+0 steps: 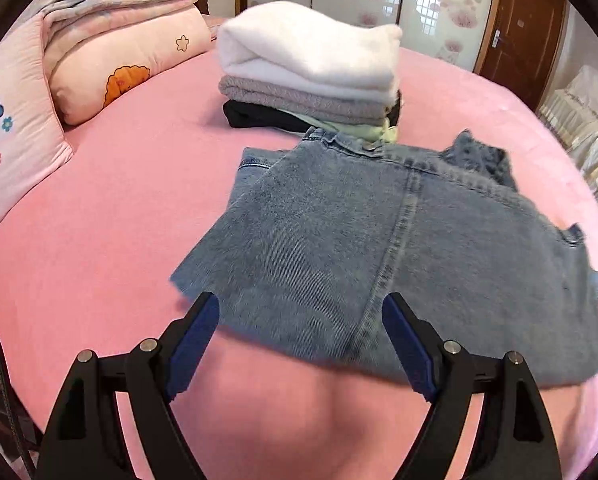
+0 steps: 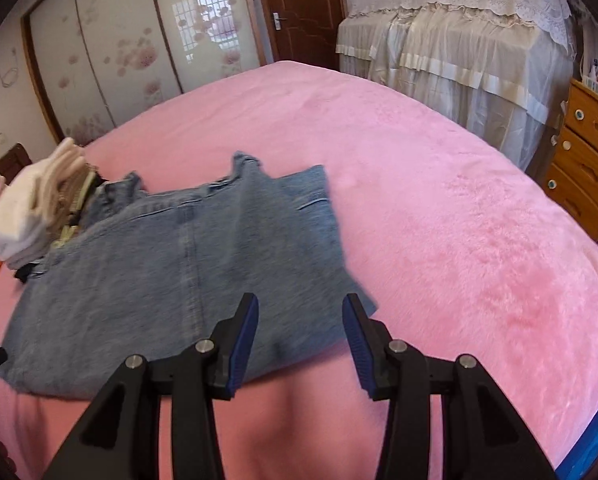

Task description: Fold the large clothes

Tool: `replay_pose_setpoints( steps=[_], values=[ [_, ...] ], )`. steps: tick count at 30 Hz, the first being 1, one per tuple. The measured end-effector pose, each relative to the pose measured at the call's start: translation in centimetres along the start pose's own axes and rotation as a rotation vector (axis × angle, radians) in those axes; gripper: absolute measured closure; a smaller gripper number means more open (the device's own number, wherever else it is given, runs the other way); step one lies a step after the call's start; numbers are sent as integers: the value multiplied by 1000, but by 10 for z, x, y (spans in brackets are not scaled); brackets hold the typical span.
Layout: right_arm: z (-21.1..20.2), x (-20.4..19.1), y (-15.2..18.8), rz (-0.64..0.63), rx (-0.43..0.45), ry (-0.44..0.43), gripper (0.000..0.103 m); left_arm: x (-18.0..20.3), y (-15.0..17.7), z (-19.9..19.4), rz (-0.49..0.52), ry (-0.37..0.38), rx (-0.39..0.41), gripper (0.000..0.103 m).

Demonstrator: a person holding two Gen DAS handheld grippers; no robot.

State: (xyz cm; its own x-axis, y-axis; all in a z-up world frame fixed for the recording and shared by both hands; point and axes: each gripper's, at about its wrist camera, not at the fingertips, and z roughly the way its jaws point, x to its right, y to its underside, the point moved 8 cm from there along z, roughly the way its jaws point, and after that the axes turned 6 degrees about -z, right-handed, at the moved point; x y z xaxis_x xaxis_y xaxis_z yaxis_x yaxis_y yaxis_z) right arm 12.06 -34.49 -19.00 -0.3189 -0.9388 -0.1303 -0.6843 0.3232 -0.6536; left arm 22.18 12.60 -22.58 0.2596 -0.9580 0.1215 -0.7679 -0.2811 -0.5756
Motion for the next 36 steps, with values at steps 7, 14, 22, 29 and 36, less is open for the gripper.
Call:
replay_pose_setpoints(
  steps=[7,14,22,29,36],
  values=[
    [-54,-51,15,-59,17,-98,59,-4,10,-63,1,80,18,20],
    [-112,-94,23,-141,74,-148,59,-3,23,-113,17,133,28,20],
    [-152,-138,30,-217,114,-220,58,-1,33,-148,29,181,31,19],
    [-149,-173,45,-297,125,-246,58,1,54,-126,-8,331,-38,9],
    [-108,-203,65,-369,68,-244,58,-2,78,-59,-84,387,-128,9]
  ],
)
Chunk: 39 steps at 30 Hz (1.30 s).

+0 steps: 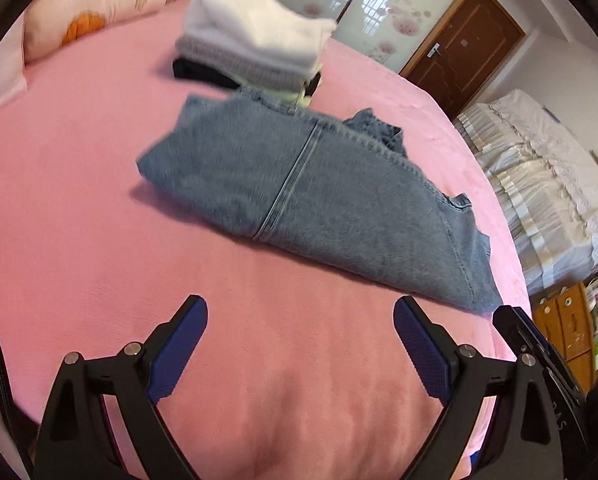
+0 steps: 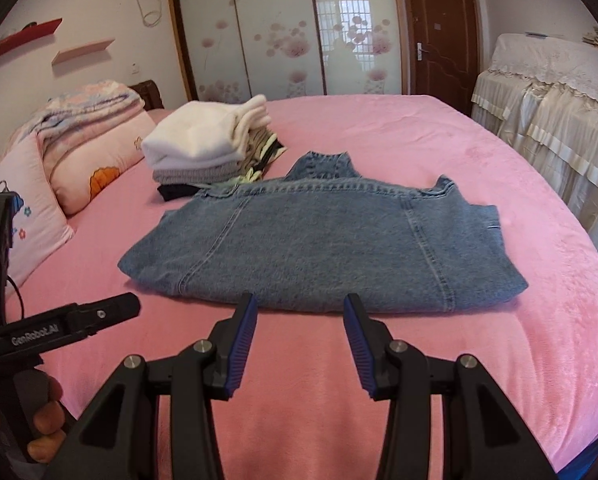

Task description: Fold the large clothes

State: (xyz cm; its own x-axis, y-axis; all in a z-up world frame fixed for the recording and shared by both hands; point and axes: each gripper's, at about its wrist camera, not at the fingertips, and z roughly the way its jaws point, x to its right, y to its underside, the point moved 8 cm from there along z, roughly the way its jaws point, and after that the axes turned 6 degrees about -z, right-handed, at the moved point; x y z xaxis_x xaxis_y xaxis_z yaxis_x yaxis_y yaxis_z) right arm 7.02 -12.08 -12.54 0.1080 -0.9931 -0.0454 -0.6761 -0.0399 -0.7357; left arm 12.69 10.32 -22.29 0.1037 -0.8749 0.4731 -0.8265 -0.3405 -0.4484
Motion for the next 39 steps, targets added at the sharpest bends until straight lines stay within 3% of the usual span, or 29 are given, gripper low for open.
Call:
replay_pose_setpoints(
  steps=[7,11,17,22,24,26,28,31,33,34,39],
  values=[
    [43,2,-5,13,-17,-6,58,-38,-21,72,-178,110,-37,10],
    [63,6,-9,29,-17,0,58,-53,-49,105,-243,169,1,10],
    [94,23,-16,54,-36,17,58,-61,-95,136,-290,197,66,10],
    [120,39,-27,62,-47,34,58,-59,-111,145,-356,163,84,10],
    [135,44,-35,44,-62,59,58,-58,-115,141,-373,151,114,29],
    [148,44,-42,34,-60,62,58,-57,-118,136,-368,129,128,65],
    [163,40,-49,-15,-60,71,58,-56,-122,130,-340,107,158,86],
    [187,32,-53,-78,-80,79,69,-46,-125,118,-260,86,201,91],
    [207,29,-46,-94,-137,72,83,-35,-127,106,-205,77,236,92],
    [219,28,-38,-101,-178,71,83,-23,-130,98,-168,87,260,92],
    [224,30,-33,-84,-183,31,82,47,-133,67,32,109,357,93]
  ],
)
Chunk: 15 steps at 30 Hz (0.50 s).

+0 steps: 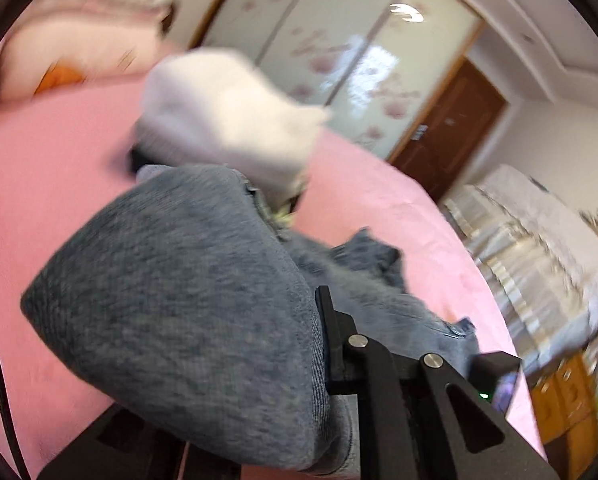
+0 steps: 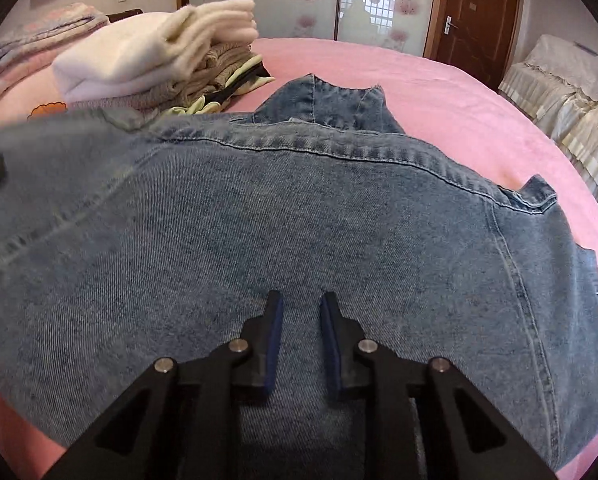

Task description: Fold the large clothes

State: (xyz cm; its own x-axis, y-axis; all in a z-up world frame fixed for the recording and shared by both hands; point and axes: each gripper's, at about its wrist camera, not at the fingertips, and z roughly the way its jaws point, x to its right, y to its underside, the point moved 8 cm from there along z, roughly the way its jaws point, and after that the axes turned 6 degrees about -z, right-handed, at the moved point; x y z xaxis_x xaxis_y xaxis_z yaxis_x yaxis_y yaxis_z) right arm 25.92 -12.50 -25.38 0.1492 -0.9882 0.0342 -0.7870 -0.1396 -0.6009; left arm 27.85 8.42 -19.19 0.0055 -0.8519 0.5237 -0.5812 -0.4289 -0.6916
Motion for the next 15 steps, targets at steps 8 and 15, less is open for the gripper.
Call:
replay_pose_setpoints(
  steps=[8,15],
  values=[
    [-36,52,10,250,-18,-241,83,135,11,-10,223,145,12,93],
    [-120,192,87,480,79,44,82,237,93,40,386,230,-129,92]
  ],
)
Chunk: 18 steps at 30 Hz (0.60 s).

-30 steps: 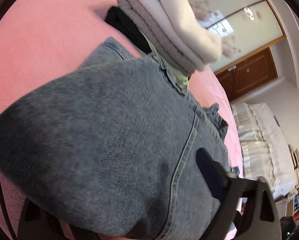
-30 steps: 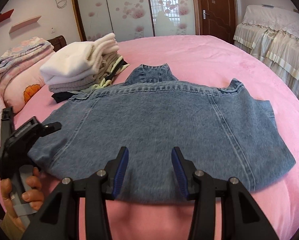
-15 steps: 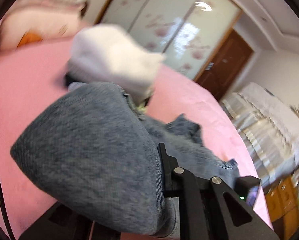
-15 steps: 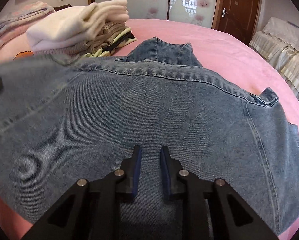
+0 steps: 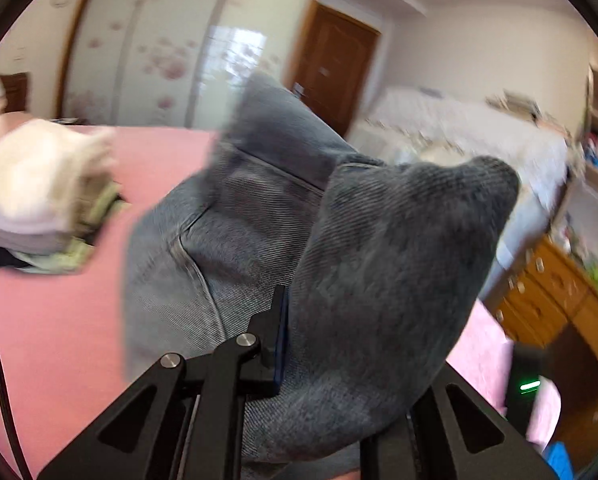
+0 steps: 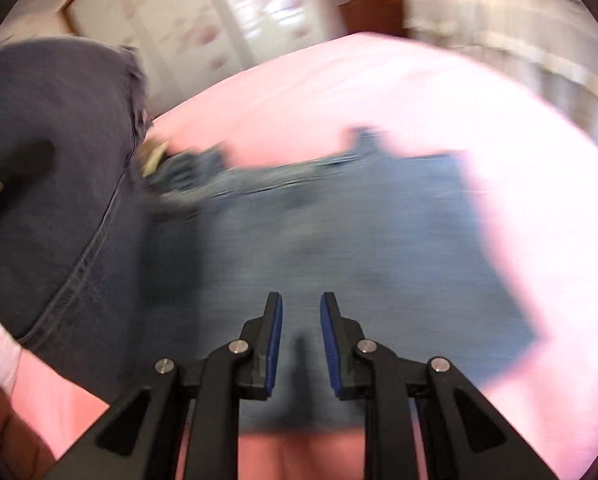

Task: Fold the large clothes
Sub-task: 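Fold the held side over the jacket toward the right gripper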

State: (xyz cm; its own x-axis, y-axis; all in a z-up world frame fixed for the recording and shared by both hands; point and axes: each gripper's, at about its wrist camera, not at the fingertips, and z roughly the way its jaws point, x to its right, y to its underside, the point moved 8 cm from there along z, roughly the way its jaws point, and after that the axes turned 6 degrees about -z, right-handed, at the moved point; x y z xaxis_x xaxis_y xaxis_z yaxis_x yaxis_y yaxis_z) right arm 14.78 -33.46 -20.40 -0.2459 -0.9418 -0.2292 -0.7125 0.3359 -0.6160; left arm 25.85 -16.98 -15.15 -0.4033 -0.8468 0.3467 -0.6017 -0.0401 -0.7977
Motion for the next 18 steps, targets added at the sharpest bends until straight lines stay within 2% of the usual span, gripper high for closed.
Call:
replay_pose_setpoints(
  steps=[3,6,8,10,13,15,18],
  values=[
    [-16,51,13,75,-9,67,82,31,42,52,38,22,-132,92],
    [-25,82,27,118,-25,104,82,41,95,101,90,-24,-303,92],
    [-28,87,32,124,-32,105,82,46,107,107,163,-71,-283,92],
    [-30,85,33,122,-26,92,82,52,101,103,185,-85,-265,92],
    [-30,80,32,112,-18,78,82,55,87,89,128,-44,-260,92],
    [-27,77,28,108,-7,67,82,67,79,83,135,-16,-242,92],
    [-23,80,25,108,-19,70,82,70,92,88,164,-20,-285,91]
  ],
)
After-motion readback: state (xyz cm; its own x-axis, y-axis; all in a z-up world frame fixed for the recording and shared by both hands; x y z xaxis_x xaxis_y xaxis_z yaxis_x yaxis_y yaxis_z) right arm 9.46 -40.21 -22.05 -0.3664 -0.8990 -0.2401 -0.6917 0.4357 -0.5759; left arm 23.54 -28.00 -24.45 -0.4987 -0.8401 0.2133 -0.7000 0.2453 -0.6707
